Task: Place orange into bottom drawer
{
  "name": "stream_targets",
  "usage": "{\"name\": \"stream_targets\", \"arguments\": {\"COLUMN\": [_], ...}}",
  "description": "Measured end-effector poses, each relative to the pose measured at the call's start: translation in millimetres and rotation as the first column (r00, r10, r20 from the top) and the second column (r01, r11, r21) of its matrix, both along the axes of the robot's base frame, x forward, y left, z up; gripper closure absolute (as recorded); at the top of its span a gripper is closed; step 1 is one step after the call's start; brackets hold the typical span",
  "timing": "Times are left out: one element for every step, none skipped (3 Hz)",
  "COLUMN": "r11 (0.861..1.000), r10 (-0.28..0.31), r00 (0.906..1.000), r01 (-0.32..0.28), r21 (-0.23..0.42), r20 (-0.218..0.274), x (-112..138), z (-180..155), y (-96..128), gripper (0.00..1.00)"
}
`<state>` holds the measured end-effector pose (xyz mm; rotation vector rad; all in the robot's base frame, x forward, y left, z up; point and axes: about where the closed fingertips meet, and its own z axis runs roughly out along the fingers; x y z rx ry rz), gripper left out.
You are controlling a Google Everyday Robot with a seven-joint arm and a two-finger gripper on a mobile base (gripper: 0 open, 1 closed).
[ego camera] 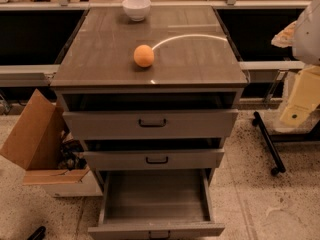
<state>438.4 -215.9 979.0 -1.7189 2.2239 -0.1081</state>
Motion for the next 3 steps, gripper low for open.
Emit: {"name": "stream_targets", "arguments": {"r11": [1.000, 0.999, 0.989], "r10": [0.000, -0.006, -0.014], "r00": [1.0000, 1.0000, 0.9998], "r01": [0.000, 0.006, 0.011], "r21": [0.000, 0.040, 0.148], "r20": [0.000, 0.005, 0.016], "x": [0.0, 18.8, 59.0], "z": [0.0, -13.7, -37.3], "y": [0.0, 6.7, 23.4], "gripper": [0.00, 0.00, 0.00]}}
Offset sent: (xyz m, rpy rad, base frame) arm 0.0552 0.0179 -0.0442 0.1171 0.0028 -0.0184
